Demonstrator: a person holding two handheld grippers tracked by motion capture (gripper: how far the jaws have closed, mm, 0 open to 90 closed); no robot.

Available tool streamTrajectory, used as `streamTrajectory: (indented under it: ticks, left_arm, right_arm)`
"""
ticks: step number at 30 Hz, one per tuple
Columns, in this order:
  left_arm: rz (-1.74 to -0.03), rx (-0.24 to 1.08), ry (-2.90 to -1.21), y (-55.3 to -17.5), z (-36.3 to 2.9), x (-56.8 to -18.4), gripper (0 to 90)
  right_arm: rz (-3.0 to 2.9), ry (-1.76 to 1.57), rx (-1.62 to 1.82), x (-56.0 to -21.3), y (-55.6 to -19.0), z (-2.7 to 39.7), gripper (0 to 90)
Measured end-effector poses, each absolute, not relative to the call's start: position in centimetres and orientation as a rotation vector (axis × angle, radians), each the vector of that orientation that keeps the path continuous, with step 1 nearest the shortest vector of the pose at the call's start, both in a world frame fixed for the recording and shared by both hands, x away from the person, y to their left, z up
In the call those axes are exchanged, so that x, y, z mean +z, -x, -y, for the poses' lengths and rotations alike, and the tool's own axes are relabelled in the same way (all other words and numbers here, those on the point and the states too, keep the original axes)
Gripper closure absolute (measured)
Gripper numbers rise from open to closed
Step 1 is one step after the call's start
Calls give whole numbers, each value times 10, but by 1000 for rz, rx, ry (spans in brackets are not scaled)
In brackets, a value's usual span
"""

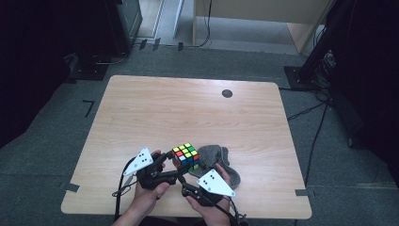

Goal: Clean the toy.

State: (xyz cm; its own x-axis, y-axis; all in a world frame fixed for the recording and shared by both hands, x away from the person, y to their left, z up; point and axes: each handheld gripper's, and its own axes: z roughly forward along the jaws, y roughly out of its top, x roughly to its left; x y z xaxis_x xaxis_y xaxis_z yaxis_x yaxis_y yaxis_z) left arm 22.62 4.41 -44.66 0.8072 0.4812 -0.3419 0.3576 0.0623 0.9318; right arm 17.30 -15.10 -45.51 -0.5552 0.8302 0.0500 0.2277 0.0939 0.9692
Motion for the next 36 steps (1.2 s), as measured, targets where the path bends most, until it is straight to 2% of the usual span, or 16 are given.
streamTrajectory:
  ticks: [3,8,13,19,23,29,31,33,36]
  left_arm:
    - [-675,114,-1558,-223,-40,-448,335]
    - [-661,110,-1544,-223,-42,-447,331]
    - [-623,123,-1533,-225,-46,-448,308]
    - [-645,186,-1424,-232,-69,-437,233]
    - [-705,248,-1397,-244,-88,-439,226]
    - [-746,344,-1517,-256,-92,-451,247]
    - [-738,321,-1592,-257,-91,-452,238]
    - [-724,314,-1659,-257,-88,-454,176]
    - [-675,337,-1709,-254,-83,-457,150]
  right_arm:
    - [-1836,-1081,1500,-456,-175,150,278]
    - [-1829,-1096,1504,-455,-173,152,336]
    - [-1869,-1072,1516,-455,-174,154,338]
    - [-1931,-1110,1465,-459,-180,164,339]
    - [-1974,-1107,1446,-457,-185,180,338]
    - [-1983,-1089,1407,-449,-187,199,338]
    - [-1979,-1100,1414,-446,-189,206,338]
    - [-1963,-1121,1426,-443,-190,212,339]
    - [-1972,-1136,1443,-438,-191,219,338]
